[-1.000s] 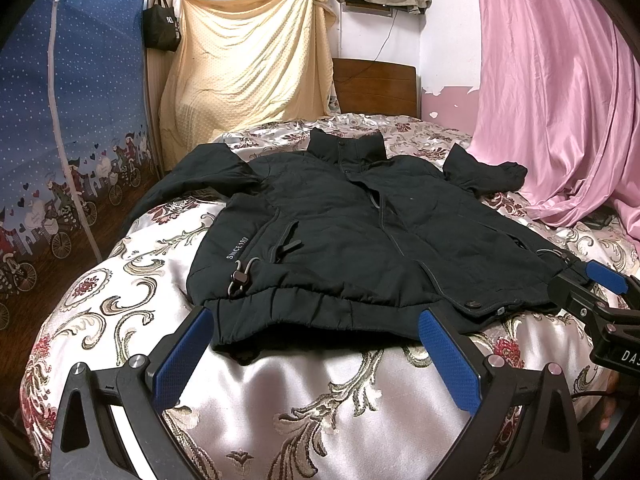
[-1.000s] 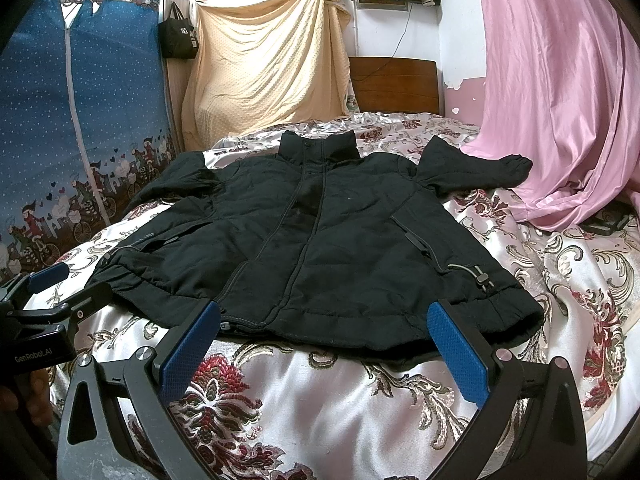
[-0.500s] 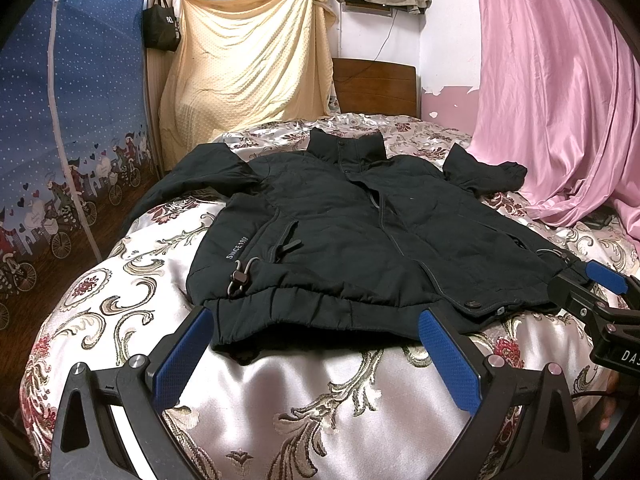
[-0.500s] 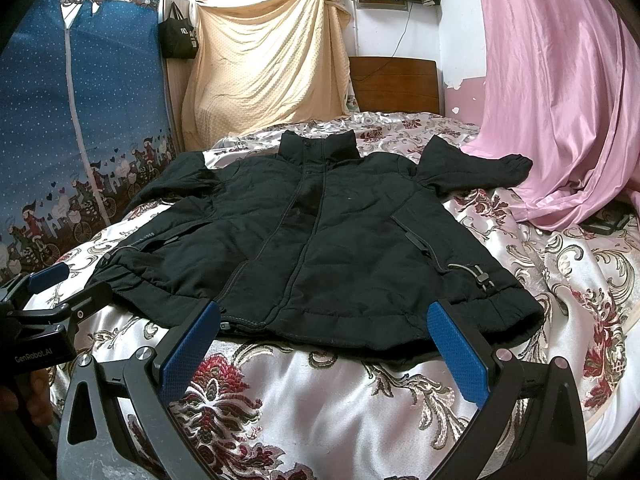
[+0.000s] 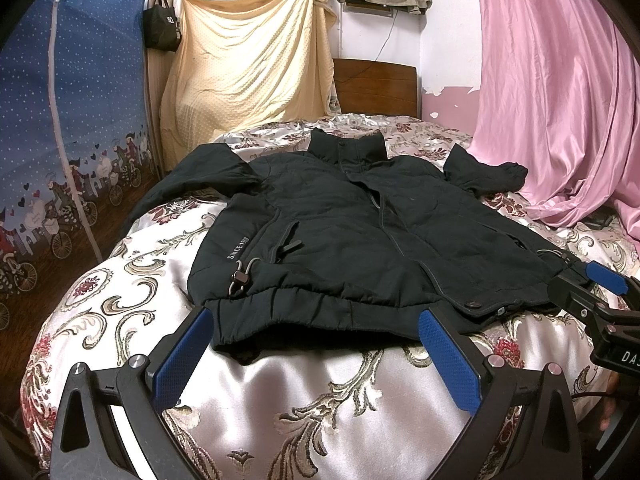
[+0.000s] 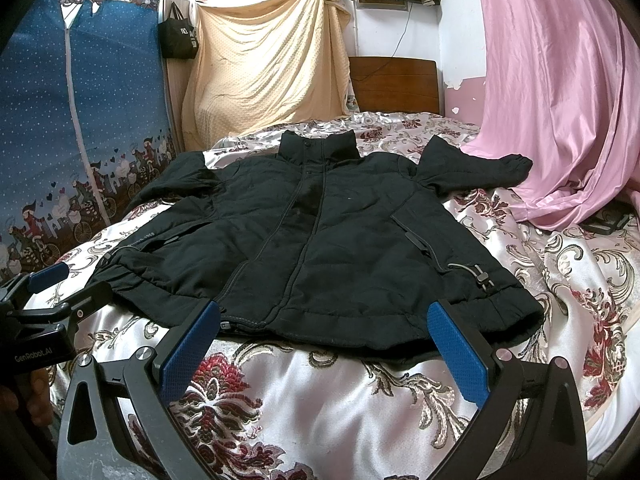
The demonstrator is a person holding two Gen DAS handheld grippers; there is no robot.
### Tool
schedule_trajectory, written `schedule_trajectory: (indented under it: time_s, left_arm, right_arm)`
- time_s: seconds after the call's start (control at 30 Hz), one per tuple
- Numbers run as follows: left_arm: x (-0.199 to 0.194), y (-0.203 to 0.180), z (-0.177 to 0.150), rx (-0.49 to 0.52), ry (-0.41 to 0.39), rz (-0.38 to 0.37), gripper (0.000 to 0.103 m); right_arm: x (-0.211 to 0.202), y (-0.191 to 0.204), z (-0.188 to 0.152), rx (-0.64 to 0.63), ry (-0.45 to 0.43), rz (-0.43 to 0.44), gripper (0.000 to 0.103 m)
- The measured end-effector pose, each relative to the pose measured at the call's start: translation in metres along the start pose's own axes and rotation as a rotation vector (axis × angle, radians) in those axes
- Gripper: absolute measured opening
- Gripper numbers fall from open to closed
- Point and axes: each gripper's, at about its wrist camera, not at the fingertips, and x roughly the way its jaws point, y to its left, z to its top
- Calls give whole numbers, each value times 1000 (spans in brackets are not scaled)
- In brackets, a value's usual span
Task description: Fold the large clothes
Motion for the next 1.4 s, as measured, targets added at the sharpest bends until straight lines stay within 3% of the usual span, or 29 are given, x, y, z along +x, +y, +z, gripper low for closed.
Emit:
schedule_trajectory:
  time_s: [0.23,0.43,0.8,1.13,1.4]
  left_arm:
    - [9,0,19,34,54,43,103]
    - [23,-10,42,69,127,94,103]
    - [50,-24,77,100,172,101,103]
    - [115,-53,127,175,232,48,103]
    - [194,-98,188,266,219,-16,103]
  right_arm:
    - [0,0,0,-2,13,-10,102]
    - [13,-13,23,-27,40,-31,102]
    - [44,-50,70,-39,67,-61,102]
    - [105,-87,106,6,154,17,102]
    - [168,-147,167,30,187,-14,102]
